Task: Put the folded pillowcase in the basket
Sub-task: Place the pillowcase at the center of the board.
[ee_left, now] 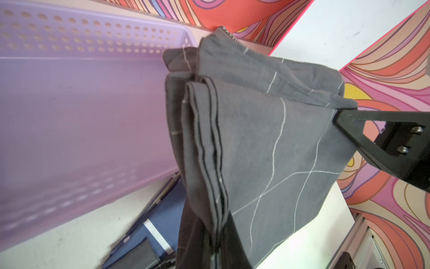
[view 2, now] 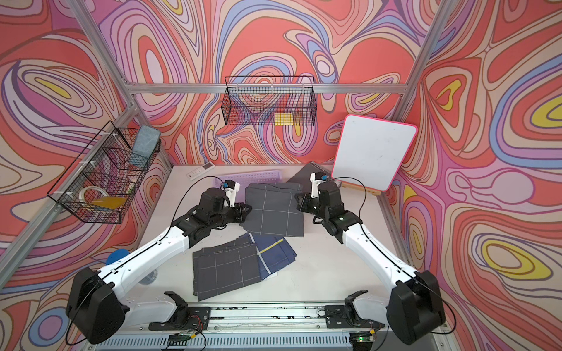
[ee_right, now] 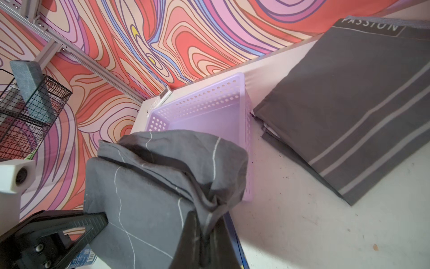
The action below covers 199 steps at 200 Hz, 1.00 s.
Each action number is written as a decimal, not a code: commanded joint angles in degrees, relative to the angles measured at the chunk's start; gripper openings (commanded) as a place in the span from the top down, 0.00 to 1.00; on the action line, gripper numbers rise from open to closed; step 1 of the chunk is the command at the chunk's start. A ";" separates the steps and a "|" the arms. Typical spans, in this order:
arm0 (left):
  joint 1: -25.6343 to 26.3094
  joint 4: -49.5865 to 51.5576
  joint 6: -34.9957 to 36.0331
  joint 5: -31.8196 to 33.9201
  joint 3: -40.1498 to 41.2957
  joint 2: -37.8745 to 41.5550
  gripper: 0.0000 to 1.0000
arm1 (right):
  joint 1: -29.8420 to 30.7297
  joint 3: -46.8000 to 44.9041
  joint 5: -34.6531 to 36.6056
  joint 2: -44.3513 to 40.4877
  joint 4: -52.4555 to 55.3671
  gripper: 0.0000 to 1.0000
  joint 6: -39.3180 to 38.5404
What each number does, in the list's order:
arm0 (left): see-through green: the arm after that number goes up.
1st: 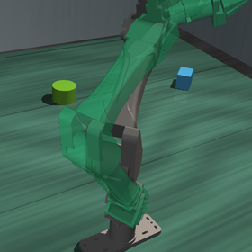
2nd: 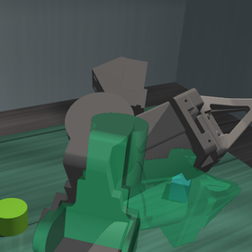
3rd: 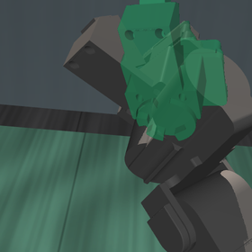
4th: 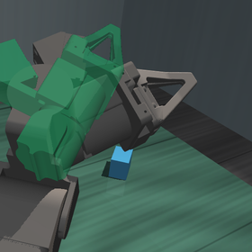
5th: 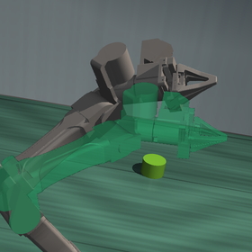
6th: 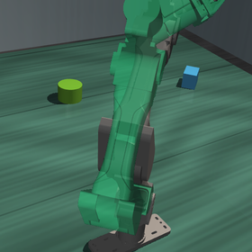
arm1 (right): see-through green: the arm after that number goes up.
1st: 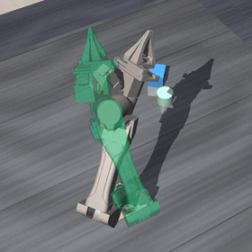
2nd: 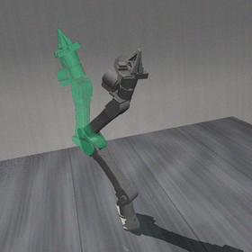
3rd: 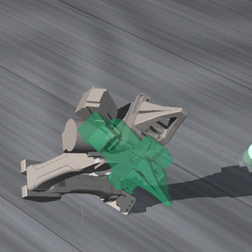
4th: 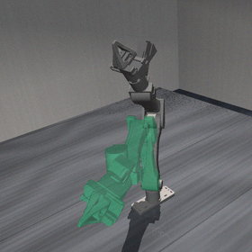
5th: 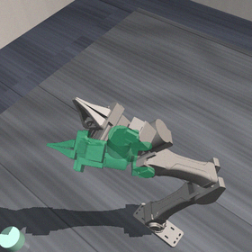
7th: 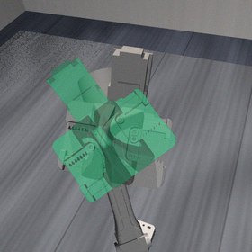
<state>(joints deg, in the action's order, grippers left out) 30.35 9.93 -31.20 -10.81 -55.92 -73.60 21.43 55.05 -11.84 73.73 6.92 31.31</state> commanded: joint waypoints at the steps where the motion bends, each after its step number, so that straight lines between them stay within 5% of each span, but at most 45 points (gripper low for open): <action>1: -1.02 3.89 2.70 -0.21 -3.21 1.08 1.00 | -0.16 3.22 -0.77 1.47 -2.05 1.00 -0.58; 90: -0.11 -1.35 -2.72 -13.73 3.11 -1.87 1.00 | -0.17 -1.13 1.50 -6.92 16.06 1.00 1.16; 199: 11.19 -12.87 -6.77 -12.64 5.17 -20.33 1.00 | -0.21 -11.68 12.00 -12.52 31.24 1.00 1.54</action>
<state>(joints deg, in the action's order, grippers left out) 40.66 1.69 -36.62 -23.24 -50.87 -91.24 21.41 44.40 -2.98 60.88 35.66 32.62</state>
